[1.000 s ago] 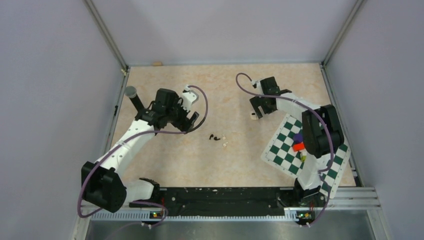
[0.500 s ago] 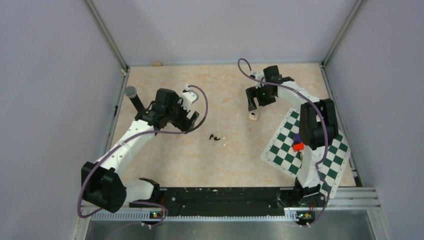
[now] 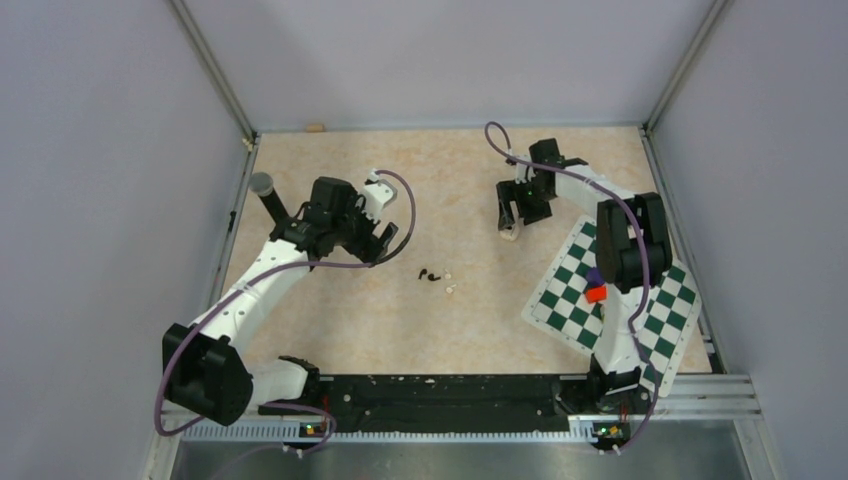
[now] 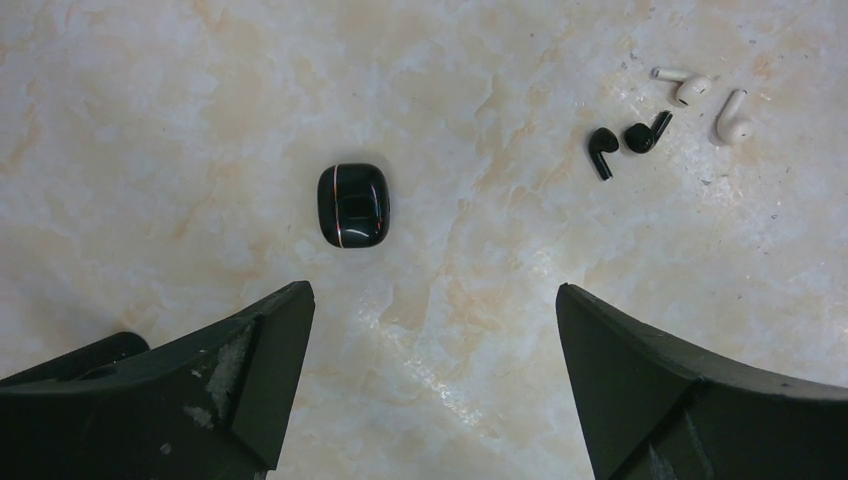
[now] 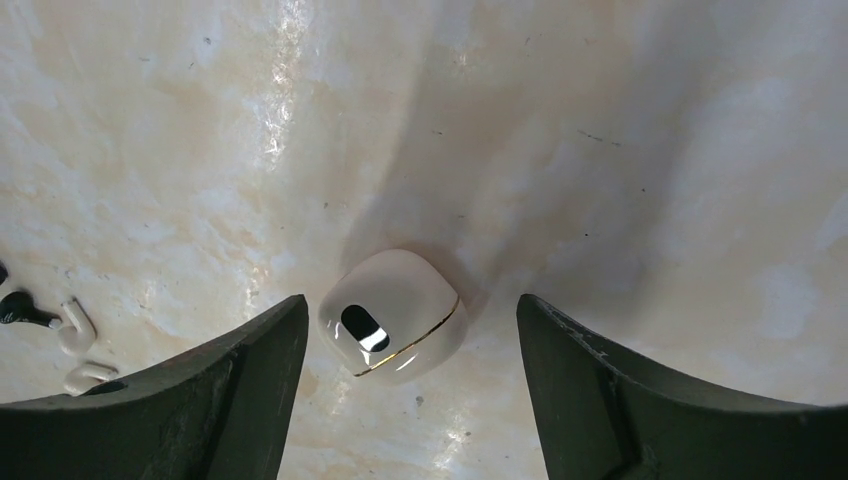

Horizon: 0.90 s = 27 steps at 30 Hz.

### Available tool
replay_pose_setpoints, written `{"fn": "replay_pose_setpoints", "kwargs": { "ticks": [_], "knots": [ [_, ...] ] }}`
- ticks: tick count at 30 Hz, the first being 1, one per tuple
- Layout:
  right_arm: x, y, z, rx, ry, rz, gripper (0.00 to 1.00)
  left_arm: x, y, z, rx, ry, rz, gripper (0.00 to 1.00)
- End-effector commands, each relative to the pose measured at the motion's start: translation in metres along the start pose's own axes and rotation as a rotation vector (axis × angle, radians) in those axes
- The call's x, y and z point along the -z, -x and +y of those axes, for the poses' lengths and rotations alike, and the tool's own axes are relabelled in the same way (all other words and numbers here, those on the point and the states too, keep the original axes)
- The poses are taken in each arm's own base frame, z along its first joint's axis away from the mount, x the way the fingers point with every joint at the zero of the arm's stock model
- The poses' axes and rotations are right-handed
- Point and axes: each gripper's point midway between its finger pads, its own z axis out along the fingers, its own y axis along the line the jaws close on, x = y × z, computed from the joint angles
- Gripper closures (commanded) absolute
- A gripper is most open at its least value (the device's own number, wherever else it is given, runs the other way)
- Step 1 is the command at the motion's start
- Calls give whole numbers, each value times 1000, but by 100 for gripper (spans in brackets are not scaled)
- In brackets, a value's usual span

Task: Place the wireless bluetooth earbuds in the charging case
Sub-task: Move the charging case to the center of the board.

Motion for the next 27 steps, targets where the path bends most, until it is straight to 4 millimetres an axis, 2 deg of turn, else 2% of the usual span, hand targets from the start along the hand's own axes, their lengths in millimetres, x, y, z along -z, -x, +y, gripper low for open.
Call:
{"fn": "replay_pose_setpoints", "kwargs": {
  "ticks": [1, 5, 11, 15, 19, 21, 24, 27],
  "knots": [
    [-2, -18, 3, -50, 15, 44, 25, 8, 13, 4, -12, 30, -60, 4],
    [-3, -23, 2, -56, 12, 61, 26, 8, 12, 4, -12, 29, -58, 4],
    [-6, -28, 13, -30, 48, 81, 26, 8, 13, 4, -11, 27, -60, 4],
    [-14, -33, 30, 29, 72, 109, 28, 8, 13, 4, -12, 30, -60, 4],
    [-18, -34, 51, 119, 112, 116, 37, 8, 12, 4, -12, 32, -61, 4],
    [-18, -32, 62, 159, 144, 112, 38, 8, 12, 4, -11, 29, -62, 4],
    [-12, -30, 82, 204, 218, 95, 33, 8, 12, 3, -12, 27, -62, 4],
    [-4, -26, 94, 239, 254, 74, 26, 9, 12, 3, -11, 26, -64, 4]
  ]
}}
